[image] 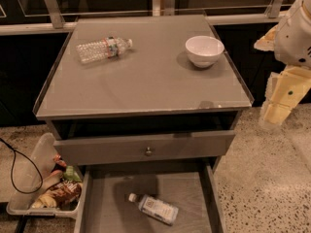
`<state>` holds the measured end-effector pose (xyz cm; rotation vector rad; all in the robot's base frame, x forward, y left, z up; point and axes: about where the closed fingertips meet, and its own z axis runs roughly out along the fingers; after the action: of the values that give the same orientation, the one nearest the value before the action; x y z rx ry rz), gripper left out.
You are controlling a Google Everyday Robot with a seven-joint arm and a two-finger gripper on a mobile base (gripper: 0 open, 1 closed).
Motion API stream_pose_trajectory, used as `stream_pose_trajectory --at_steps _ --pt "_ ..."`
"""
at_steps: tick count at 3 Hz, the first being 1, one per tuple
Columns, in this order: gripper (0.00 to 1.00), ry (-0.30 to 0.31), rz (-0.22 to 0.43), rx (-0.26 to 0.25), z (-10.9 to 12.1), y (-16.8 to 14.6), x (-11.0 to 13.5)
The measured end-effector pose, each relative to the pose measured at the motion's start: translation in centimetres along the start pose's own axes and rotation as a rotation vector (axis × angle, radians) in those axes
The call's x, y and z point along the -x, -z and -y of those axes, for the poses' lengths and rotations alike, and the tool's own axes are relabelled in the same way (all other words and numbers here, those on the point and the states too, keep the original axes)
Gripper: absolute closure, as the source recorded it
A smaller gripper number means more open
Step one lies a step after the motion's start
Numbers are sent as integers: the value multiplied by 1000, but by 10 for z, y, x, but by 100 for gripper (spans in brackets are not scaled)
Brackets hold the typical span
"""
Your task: Pick blue plastic bottle from middle drawer and place on counter
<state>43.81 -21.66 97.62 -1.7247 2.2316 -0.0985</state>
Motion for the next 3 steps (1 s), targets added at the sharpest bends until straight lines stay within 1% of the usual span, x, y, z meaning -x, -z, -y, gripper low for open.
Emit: stream_pose_trajectory --at_steps 1,2,3 --pt "0 1 1 -3 0 1 1" --pt "0 20 63 6 -15 -13 3" --pt "0 51 155 19 -43 -49 0"
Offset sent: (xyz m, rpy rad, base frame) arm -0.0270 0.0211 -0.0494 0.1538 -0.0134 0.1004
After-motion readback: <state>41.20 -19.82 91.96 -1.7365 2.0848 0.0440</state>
